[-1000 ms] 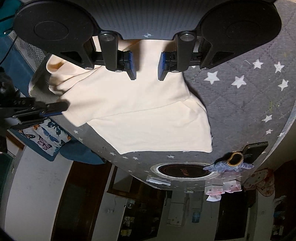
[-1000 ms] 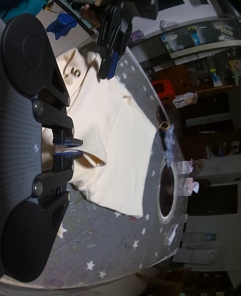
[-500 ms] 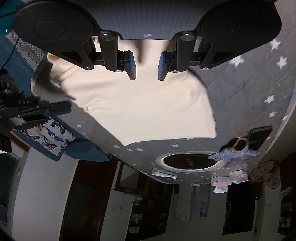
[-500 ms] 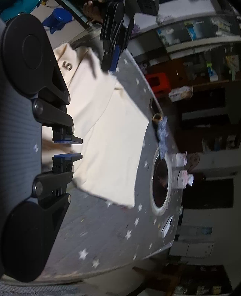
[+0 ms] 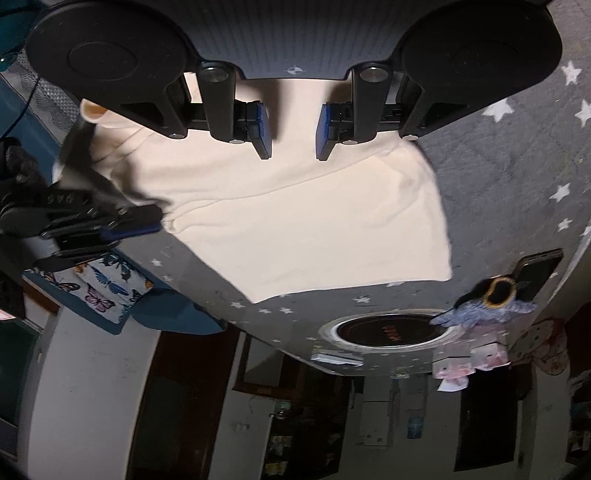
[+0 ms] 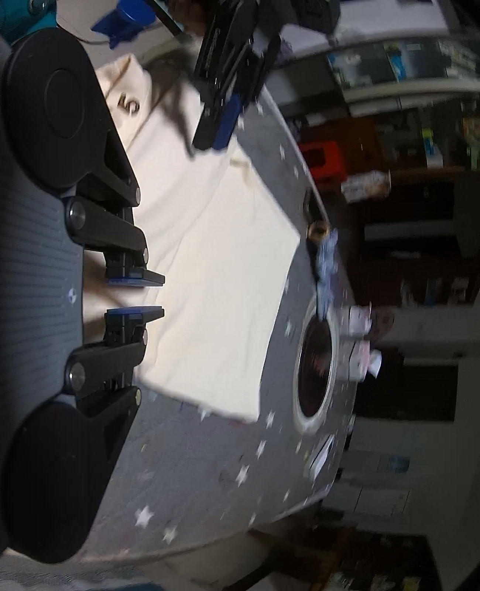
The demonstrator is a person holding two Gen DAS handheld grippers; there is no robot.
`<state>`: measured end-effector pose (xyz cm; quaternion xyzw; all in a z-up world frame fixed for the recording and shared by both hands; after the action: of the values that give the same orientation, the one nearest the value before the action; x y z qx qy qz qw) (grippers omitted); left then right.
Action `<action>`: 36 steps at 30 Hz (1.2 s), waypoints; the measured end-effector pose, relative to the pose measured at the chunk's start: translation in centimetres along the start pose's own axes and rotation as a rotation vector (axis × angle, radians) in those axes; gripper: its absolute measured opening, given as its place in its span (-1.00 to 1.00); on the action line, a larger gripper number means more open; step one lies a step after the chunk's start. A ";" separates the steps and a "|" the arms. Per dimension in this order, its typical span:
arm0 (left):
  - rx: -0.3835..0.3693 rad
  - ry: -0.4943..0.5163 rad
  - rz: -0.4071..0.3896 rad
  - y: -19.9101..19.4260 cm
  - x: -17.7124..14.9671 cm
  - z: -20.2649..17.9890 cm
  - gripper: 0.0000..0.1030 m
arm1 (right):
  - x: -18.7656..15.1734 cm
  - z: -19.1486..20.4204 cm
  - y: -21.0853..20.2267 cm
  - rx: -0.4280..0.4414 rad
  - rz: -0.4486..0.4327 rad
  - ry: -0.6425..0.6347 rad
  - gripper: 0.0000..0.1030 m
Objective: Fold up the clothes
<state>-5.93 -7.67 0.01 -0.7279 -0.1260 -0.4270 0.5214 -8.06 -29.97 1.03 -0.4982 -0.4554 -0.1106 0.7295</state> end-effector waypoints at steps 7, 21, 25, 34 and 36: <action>-0.012 0.056 0.026 -0.2 -0.8 -0.8 -0.42 | -0.5 0.4 2.2 0.046 0.048 -0.019 -0.83; 0.010 0.297 -0.006 -6.6 -4.4 -3.0 0.03 | -1.4 2.5 0.0 0.111 0.087 -0.109 -0.72; 0.024 0.399 -0.014 -6.7 -5.5 -4.3 0.03 | -2.1 2.7 0.2 0.101 0.108 -0.135 -0.70; 0.020 0.548 -0.073 -4.2 -6.3 -7.1 0.02 | -1.8 2.4 -2.2 0.064 0.099 -0.134 -0.56; 0.012 0.542 -0.080 -4.0 -6.2 -7.2 -0.15 | -1.9 2.4 -2.6 0.057 0.102 -0.142 -0.55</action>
<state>-15.71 -10.62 -1.39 -0.5786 -0.0131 -0.6257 0.5230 -12.06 -29.84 1.43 -0.5065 -0.4830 -0.0248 0.7138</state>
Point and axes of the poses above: each gripper's, at about its wrist camera, not at the fingertips, and y roughly the way its jaws point, z to its left, x to its top, the point moved 5 cm from there along y, roughly the way its jaws point, and after that the axes turned 5 degrees about x, right-handed, at the moved point
